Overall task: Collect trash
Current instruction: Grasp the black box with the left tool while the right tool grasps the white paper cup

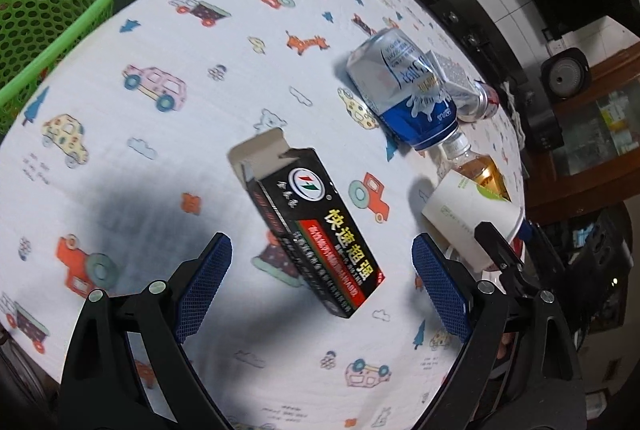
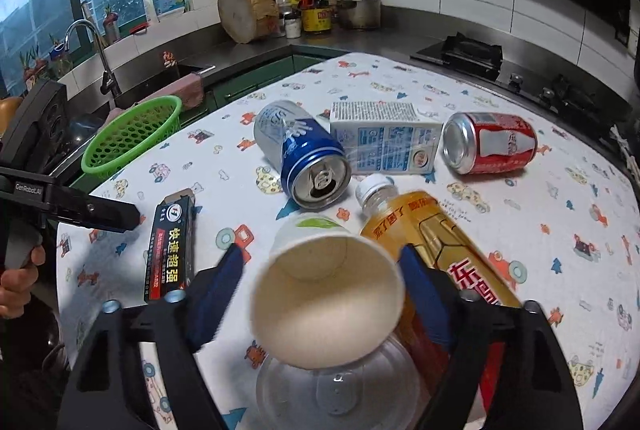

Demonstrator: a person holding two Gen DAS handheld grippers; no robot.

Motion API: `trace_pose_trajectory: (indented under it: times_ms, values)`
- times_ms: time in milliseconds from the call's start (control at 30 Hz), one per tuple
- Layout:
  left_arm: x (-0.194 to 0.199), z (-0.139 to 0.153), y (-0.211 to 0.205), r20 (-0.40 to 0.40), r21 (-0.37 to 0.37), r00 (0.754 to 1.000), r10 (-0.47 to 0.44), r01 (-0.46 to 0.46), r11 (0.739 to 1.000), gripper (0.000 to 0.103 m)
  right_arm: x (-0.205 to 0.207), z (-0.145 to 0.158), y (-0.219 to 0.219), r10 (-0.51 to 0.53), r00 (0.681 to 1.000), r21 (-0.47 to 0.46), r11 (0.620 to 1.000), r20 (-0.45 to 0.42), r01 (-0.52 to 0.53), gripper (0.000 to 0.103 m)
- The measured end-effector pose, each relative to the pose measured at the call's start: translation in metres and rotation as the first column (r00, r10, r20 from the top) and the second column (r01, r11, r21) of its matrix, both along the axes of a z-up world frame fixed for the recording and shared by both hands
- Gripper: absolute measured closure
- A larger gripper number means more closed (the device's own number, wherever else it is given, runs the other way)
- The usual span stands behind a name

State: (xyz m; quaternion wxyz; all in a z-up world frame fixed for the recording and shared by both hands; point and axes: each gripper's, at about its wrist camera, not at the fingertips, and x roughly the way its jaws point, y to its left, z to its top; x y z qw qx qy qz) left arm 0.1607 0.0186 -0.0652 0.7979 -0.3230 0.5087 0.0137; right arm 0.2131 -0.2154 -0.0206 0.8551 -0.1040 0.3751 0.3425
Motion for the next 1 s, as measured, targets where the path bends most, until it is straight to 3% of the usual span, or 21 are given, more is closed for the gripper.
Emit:
trace_pose_trajectory:
  times_ms: [300,567,800,867,1000]
  values:
    - [0.013,-0.011,-0.015,-0.072,0.039,0.996,0.048,-0.045,0.998,0.012,-0.018,0.008,-0.007,-0.002,0.999,0.028,1.0,0.032,0.001,0.041]
    - [0.026,-0.012,-0.031,-0.123,0.153,0.988,0.089,-0.07,0.986,0.015,-0.036,0.027,-0.016,0.002,0.997,0.061,0.998,0.078,-0.006,0.041]
    - [0.035,-0.016,-0.046,-0.151,0.246,0.985,0.077,-0.038,0.969,0.031,-0.046,0.034,-0.019,-0.003,0.996,0.084,0.996,0.089,-0.004,0.041]
    - [0.035,-0.014,-0.046,-0.149,0.268,0.987,0.063,-0.021,0.963,0.042,-0.047,0.035,-0.019,-0.006,0.996,0.088,0.996,0.088,-0.001,0.041]
    - [0.032,-0.011,-0.039,-0.128,0.267,0.991,0.027,0.008,0.964,0.046,-0.051,0.035,-0.018,-0.011,0.997,0.094,0.996,0.075,0.004,0.041]
